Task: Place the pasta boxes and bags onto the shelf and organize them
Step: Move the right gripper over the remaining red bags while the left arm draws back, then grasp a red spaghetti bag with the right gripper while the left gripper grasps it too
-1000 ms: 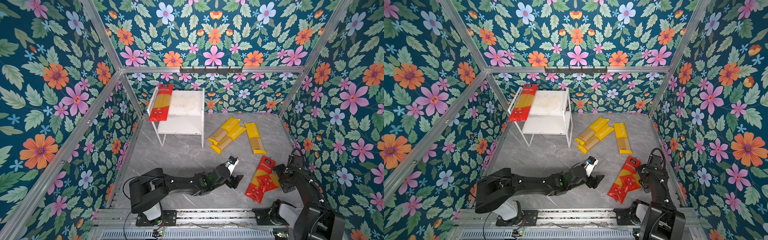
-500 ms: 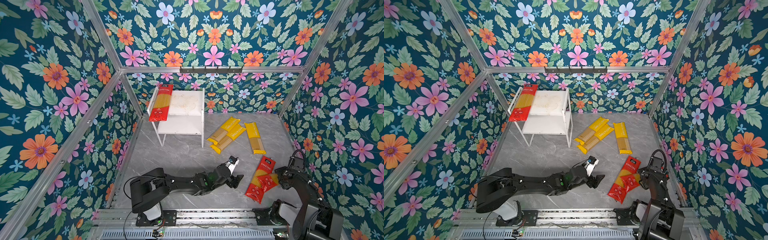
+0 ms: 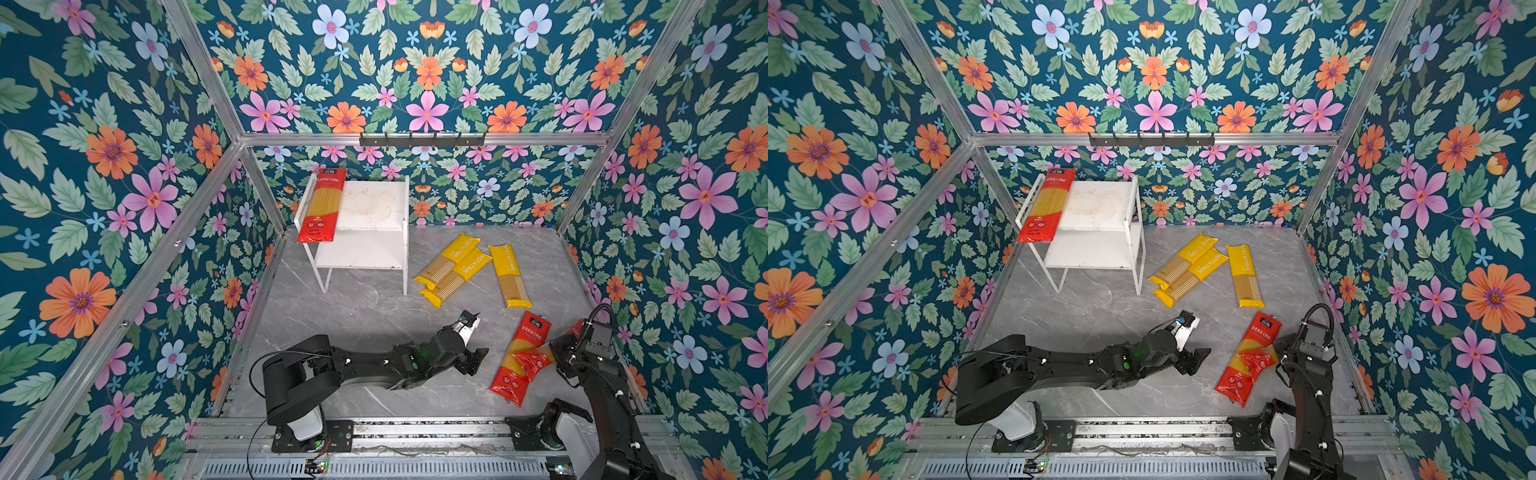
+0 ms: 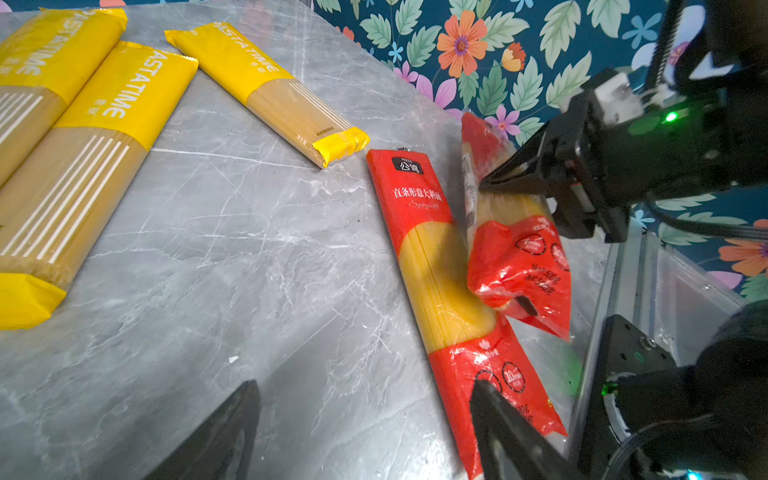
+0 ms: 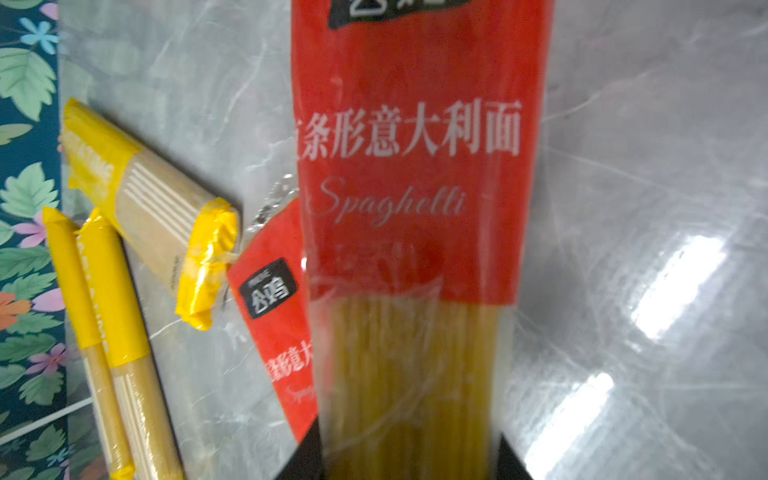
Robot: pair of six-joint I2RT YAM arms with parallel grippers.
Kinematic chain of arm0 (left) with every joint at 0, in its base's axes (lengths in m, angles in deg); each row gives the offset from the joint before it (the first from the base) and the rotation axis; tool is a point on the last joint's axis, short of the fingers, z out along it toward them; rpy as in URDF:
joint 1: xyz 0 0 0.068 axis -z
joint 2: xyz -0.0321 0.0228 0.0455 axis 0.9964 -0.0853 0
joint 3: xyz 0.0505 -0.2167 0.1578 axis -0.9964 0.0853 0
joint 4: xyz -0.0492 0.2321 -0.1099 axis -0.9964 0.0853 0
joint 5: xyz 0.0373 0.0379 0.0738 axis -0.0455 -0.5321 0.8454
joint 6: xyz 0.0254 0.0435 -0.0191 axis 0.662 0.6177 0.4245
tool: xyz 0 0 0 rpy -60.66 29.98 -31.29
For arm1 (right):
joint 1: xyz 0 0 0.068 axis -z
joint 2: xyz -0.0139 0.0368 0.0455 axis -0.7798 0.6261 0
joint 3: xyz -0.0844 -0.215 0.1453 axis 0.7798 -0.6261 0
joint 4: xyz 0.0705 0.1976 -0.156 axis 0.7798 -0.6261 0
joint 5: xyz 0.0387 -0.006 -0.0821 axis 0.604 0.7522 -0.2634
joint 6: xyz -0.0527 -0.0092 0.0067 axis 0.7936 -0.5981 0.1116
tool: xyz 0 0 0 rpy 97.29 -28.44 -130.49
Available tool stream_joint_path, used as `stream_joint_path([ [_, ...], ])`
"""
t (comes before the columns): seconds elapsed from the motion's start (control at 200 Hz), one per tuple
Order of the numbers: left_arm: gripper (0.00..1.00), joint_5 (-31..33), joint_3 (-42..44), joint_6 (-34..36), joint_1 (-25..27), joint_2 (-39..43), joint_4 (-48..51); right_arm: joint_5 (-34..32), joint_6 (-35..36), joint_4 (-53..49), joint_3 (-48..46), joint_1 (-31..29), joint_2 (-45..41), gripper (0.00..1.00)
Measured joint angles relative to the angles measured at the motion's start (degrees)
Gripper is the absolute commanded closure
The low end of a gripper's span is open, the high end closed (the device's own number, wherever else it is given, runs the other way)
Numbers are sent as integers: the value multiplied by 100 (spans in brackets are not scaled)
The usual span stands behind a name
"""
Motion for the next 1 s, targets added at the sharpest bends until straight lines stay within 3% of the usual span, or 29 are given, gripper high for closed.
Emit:
stream_joint_path([
  [0.13,18,-72,-37,-111,-103,-4,4,-87,168,-31,293,-704,-162,67],
  [0.25,18,-243,142,-334,-363,90,-42,-404,387,-31,597,-1952,35,67],
  [0.42,18,-444,481,-750,-686,286,-201,-887,903,203,1213,-3888,1204,66],
  [0.53,18,-570,629,-885,-728,341,-225,-1115,1222,358,1578,-4699,2133,63],
  [0.685,18,-562,826,-1071,-798,385,-229,-973,1460,640,2020,-4966,3329,54],
  [0.79,19,-586,896,-1176,-817,367,-232,-791,1464,892,2177,-4972,3840,42],
  [0.88,18,-608,922,-1320,-879,348,-229,-490,1460,911,2326,-4946,4111,31],
  [1.0,19,-608,925,-1386,-986,339,-227,66,1449,857,2385,-4717,3995,30],
])
